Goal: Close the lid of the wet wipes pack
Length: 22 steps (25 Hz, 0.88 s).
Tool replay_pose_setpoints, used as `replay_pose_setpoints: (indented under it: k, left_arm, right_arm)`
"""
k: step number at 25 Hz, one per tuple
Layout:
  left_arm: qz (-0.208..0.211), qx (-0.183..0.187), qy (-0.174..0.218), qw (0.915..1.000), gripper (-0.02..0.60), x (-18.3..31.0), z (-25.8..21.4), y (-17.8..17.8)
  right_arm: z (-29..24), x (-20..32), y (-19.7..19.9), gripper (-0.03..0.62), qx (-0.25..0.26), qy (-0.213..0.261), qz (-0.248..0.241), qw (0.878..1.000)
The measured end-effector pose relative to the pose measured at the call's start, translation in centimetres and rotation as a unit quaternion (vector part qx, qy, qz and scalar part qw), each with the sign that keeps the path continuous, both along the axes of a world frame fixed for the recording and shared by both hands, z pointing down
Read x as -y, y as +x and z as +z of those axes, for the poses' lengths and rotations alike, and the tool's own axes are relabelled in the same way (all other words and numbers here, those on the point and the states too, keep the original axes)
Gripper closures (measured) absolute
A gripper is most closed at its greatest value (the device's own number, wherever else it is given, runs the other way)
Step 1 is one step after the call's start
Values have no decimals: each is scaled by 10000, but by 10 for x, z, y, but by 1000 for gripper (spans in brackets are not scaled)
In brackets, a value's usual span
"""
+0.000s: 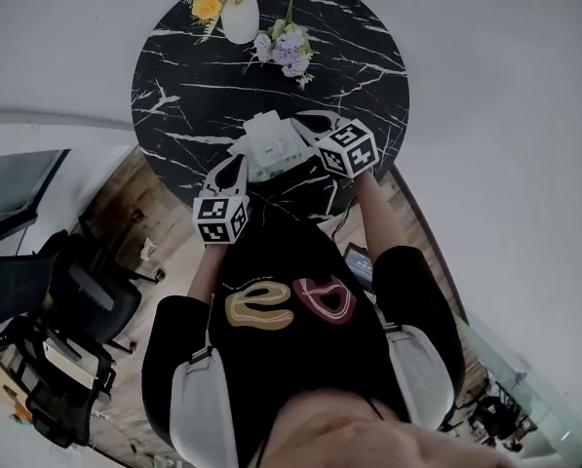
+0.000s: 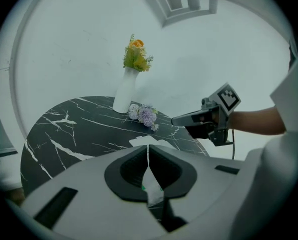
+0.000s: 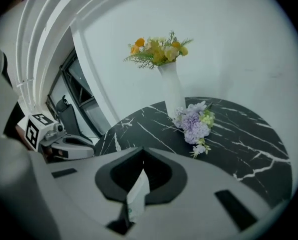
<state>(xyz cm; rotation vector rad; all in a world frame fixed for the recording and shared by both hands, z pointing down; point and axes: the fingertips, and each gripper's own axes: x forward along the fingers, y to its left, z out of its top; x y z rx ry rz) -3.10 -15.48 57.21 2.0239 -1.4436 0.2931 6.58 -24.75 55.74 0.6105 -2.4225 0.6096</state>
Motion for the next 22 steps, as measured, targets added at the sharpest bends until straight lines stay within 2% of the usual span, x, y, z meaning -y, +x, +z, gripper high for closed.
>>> replay_pose_setpoints:
  k: [4,10,14,22]
  left_arm:
    - [-228,41,-110,9997,560,3,6,-1]
    - [-571,50,-353,9977,560,1,18,-7]
    - [-646,75,-497,9966,560,-1,27,-6]
    - [-789,126,-693,9944,560,-9,42,-5]
  right_arm:
    - [10,15,-10,583,-35,-276,-432,9987]
    - [29,42,-22,583,-64,-509,-671,9964]
    - [49,43,-31,583,-108,-1063,-1040,9888]
    - [83,50,-40,583,-244,-1432,-1306,9807]
